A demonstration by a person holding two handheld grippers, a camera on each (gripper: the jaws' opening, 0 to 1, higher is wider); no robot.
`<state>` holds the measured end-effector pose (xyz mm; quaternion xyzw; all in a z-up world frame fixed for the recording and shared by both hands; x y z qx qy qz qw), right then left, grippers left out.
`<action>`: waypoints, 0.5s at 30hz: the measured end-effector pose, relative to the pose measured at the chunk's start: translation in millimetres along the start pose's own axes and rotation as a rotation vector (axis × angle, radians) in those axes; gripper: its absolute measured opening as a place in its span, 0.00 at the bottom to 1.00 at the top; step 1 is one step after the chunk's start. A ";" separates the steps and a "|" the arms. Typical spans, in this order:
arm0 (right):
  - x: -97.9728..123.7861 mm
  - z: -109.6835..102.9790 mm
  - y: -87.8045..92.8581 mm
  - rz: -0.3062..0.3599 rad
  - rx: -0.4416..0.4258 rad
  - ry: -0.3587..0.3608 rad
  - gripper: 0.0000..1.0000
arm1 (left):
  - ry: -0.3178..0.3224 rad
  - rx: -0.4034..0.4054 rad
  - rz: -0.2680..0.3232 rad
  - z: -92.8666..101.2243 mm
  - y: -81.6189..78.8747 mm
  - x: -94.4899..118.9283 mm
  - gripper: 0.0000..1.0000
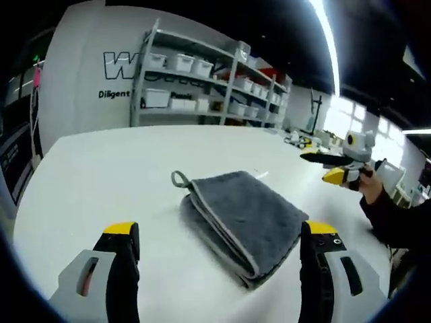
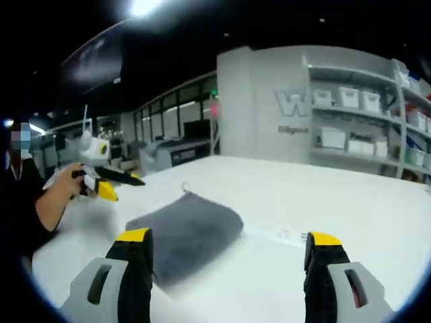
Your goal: Open the folded towel by lifting each exposed corner and separating the folded layers until the towel lies flat within the target outline without major curled edges
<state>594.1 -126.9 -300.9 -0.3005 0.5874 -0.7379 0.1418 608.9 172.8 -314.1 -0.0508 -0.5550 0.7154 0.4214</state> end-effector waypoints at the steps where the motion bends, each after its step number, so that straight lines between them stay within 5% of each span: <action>1: -1.9 -1.5 2.2 -0.003 -0.004 -0.003 0.92 | 0.001 0.004 0.000 -1.1 0.1 -1.3 0.97; 6: -14.7 -19.8 16.5 -0.020 -0.151 -0.098 0.90 | 0.025 0.035 -0.023 -1.3 12.8 -11.9 0.95; 12: -20.5 -24.1 23.7 -0.037 -0.119 -0.086 0.83 | 0.027 0.056 -0.044 -4.9 18.0 -18.3 0.90; 15: -22.0 -24.3 25.8 -0.029 -0.178 -0.092 0.79 | 0.037 0.045 -0.054 -1.3 21.7 -19.2 0.91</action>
Point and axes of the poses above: the point that each gripper's makers call its tool centre point, and the gripper's own axes: x roughly backward along the fingers, z roughly to its right, y roughly out of its underside, the point moved 5 cm from there along x, roughly backward along the fingers, and after that the axes turned 11 degrees about x, right-handed, at the moved point
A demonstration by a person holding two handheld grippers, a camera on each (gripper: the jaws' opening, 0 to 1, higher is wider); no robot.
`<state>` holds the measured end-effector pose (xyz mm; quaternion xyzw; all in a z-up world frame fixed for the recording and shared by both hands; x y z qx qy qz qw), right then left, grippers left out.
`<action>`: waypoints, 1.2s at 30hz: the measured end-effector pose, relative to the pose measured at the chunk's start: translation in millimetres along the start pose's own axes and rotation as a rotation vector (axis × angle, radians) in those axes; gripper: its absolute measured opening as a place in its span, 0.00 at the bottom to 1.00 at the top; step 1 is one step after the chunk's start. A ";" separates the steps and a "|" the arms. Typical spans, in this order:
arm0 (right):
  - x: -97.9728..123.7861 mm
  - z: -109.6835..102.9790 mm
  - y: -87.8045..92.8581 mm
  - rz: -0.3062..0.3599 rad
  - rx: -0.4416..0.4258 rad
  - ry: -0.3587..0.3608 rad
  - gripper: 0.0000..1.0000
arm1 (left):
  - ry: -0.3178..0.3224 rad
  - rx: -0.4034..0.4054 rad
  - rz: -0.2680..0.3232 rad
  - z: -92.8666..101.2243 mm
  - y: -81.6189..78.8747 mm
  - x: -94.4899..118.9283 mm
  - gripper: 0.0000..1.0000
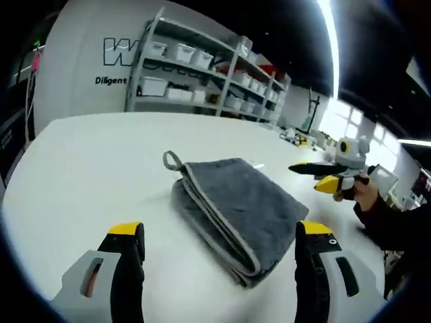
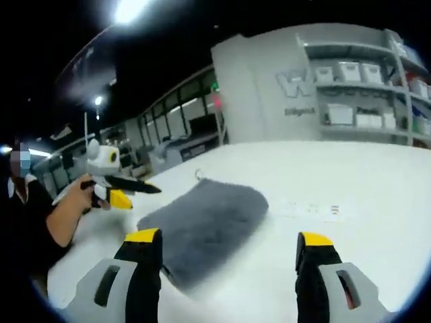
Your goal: Open the folded towel by lifting each exposed corner and separating the folded layers until the towel lies flat within the target outline without major curled edges
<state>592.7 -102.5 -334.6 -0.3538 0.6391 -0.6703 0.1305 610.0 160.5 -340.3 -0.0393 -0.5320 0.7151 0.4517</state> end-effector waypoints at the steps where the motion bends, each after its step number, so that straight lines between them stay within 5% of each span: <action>1: -0.6 0.9 0.8 -0.004 -0.003 0.000 0.78 | 0.000 0.002 -0.002 0.4 0.6 -0.5 0.90; 13: -6.0 -7.3 5.8 0.012 -0.043 -0.035 0.66 | 0.077 0.147 -0.019 -9.2 10.3 -14.3 0.81; 21: -12.7 -9.7 14.6 -0.006 -0.071 -0.052 0.64 | 0.113 0.203 -0.013 -19.3 -1.4 -16.4 0.76; 36: -21.1 -25.6 29.7 -0.038 -0.130 -0.112 0.61 | 0.137 0.222 -0.051 7.1 26.2 -24.0 0.62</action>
Point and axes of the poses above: the point that each gripper's makers call its tool centre point, and the gripper's own axes: x roughly backward along the fingers, z roughly to its right, y roughly out of its underside, the point moved 5 cm from there along x, roughly backward along the fingers, and after that the axes turned 11 degrees about x, right-handed, at the moved point
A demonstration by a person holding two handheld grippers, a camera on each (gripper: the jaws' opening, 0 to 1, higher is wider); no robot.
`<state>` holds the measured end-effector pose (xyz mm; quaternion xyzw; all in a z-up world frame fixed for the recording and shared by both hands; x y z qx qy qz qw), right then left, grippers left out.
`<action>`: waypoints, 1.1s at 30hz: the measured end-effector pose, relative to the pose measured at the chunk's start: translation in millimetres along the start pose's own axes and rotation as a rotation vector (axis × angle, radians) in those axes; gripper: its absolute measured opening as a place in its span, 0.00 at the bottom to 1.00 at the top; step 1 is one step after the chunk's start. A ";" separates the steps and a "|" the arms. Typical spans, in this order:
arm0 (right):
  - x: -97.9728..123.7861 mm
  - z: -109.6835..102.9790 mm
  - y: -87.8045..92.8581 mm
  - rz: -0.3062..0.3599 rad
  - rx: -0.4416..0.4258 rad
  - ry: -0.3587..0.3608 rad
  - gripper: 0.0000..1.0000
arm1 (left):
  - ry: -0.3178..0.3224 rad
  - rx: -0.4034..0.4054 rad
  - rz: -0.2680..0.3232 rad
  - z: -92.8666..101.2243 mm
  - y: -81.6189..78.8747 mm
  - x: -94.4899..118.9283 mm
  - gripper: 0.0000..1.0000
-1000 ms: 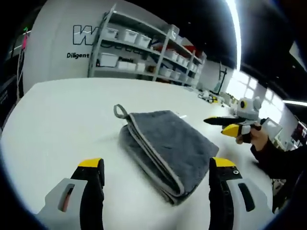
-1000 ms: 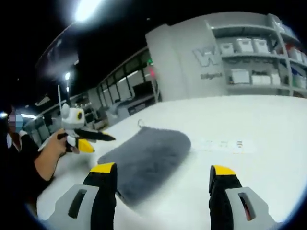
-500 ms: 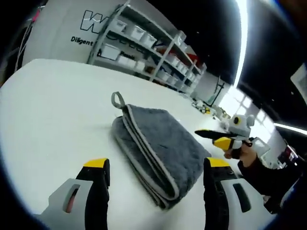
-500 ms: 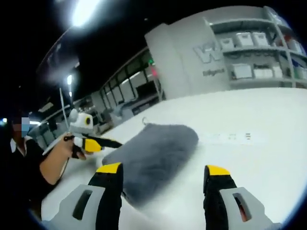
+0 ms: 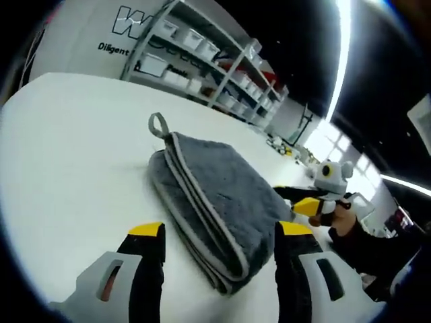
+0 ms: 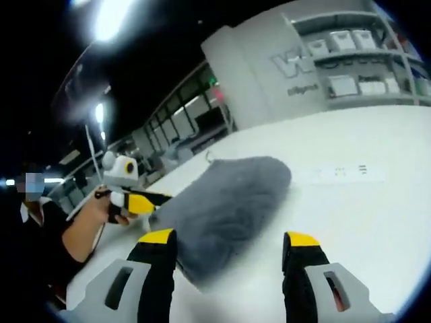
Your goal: Open the folded towel by lifting each exposed corner and separating the folded layers until the towel lies flat within the target outline without major curled edges
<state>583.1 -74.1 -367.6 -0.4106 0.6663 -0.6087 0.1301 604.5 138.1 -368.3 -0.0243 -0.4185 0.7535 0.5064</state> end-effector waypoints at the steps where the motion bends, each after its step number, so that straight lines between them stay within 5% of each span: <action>1: 0.3 0.0 -0.4 0.000 0.000 -0.001 0.60 | 0.003 0.002 0.001 1.2 0.8 0.1 0.61; 14: -5.8 -5.2 5.4 0.015 -0.133 -0.036 0.46 | 0.010 0.024 -0.017 -3.0 7.6 -4.0 0.48; 24: -6.7 -18.4 11.2 -0.004 -0.101 -0.061 0.29 | -0.002 -0.003 -0.019 -9.1 3.8 -7.4 0.35; 33: -6.5 -22.6 11.1 -0.005 -0.068 -0.056 0.25 | -0.011 -0.052 -0.015 -5.6 7.6 -7.0 0.28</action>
Point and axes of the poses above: the point that each gripper's makers call its tool centre point, and the gripper's own axes: x roughly backward along the fingers, z roughly to its right, y roughly out of its underside, the point moved 5 cm from there along x, roughly backward along the fingers, and after that the axes turned 11 degrees about x, right-handed, at the moved point
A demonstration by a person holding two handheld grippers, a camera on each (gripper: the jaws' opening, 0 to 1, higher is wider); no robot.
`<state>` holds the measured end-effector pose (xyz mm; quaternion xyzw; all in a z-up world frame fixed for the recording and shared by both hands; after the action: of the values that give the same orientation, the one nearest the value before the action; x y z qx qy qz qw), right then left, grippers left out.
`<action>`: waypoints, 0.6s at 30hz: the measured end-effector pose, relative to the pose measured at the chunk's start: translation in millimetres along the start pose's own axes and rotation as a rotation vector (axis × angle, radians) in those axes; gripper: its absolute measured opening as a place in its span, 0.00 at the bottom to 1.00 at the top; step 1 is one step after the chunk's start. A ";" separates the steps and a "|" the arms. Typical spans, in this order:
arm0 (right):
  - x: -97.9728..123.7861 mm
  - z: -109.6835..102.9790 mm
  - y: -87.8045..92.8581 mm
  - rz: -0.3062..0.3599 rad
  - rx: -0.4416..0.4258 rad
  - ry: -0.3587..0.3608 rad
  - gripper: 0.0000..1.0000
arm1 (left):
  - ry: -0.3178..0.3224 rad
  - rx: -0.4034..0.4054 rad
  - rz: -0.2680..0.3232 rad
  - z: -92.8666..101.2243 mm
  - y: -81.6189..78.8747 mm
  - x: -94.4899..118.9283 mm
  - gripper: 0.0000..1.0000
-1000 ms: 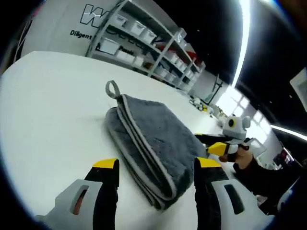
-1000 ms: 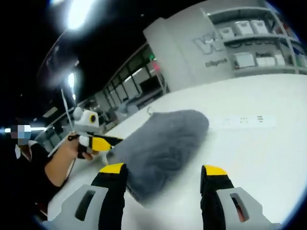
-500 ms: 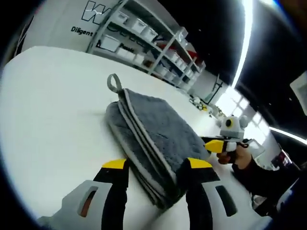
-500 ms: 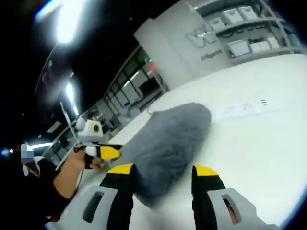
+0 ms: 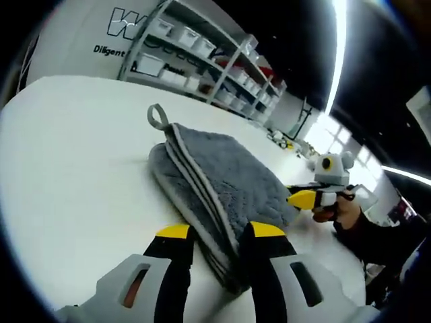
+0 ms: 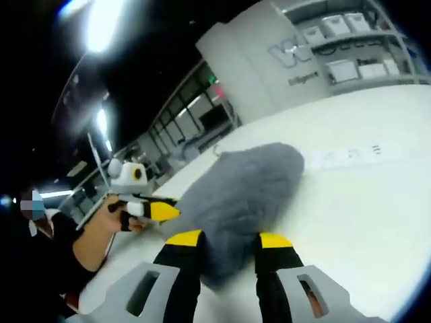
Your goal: Open the folded towel by lifting each exposed corner and separating the folded layers until the towel lies flat within the target outline without major curled edges
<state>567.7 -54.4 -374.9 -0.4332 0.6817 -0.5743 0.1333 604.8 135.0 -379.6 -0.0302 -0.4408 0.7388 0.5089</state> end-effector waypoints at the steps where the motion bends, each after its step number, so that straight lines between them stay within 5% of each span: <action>1: 0.0 -0.7 -0.2 0.000 0.006 0.003 0.25 | 0.000 -0.004 0.001 2.1 1.9 0.1 0.27; 18: 0.6 -0.8 0.9 -0.007 0.002 0.000 0.19 | 0.007 0.021 -0.015 7.1 8.1 0.5 0.23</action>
<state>566.3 -54.4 -375.2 -0.4354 0.6797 -0.5754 0.1317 595.2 130.3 -380.6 -0.0239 -0.4314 0.7395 0.5162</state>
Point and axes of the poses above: the point that each gripper's makers call its tool centre point, and the gripper's own axes: x roughly backward along the fingers, z roughly to its right, y roughly out of its underside, the point moved 5 cm from there along x, roughly backward along the fingers, and after that the axes turned 11 degrees about x, right-handed, at the moved point
